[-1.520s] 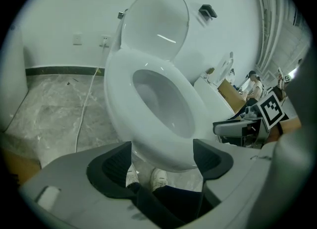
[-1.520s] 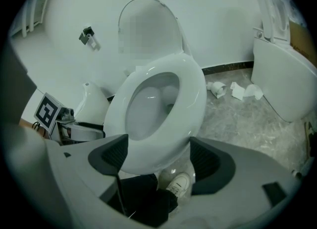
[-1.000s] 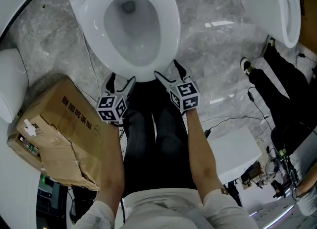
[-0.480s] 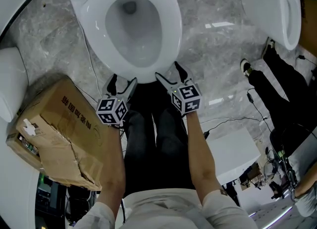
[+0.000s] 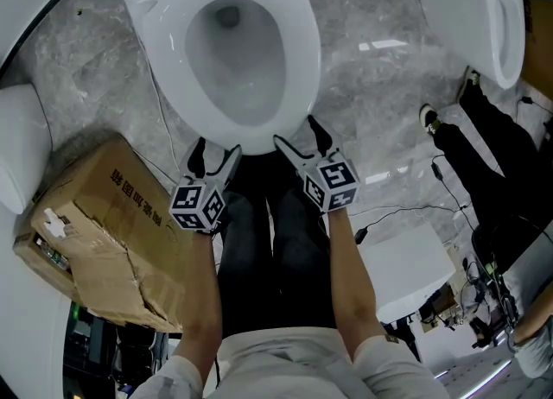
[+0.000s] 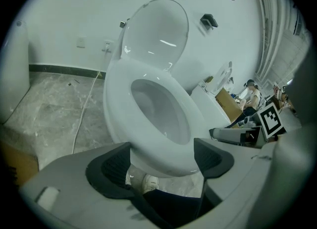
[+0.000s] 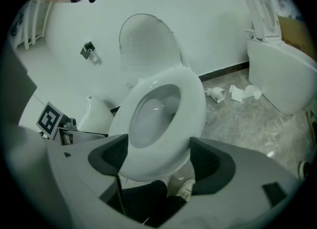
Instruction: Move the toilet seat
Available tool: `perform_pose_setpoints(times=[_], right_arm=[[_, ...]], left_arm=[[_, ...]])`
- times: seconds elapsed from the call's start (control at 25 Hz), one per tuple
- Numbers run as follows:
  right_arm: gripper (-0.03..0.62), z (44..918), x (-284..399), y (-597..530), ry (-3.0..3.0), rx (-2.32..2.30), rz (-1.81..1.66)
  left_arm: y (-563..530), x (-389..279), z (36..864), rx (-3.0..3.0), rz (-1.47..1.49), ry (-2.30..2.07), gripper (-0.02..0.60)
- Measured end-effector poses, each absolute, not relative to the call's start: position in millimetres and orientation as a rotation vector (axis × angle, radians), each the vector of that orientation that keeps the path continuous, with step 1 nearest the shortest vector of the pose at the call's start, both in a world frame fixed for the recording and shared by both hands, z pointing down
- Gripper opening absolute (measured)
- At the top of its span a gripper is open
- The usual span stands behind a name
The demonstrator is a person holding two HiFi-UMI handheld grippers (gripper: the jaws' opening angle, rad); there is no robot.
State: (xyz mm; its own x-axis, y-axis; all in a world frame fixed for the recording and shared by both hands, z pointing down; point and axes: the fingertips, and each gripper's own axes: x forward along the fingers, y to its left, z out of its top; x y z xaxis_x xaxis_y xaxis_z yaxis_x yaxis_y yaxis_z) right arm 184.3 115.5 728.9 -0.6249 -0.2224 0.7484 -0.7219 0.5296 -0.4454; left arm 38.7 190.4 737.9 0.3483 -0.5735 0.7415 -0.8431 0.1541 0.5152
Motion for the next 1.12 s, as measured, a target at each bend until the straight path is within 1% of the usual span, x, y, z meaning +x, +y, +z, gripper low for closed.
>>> perform_pose_setpoints(times=[0.96, 1.12], right_arm=[[0.394, 633, 172, 93, -2.308, 0.861, 0.959], [0.394, 623, 172, 90, -2.333, 0.912, 1.008]], left_arm=[[170, 29, 653, 1.551, 0.234, -1.449, 0.393], [169, 28, 647, 1.545, 0.218, -1.467, 0.393]])
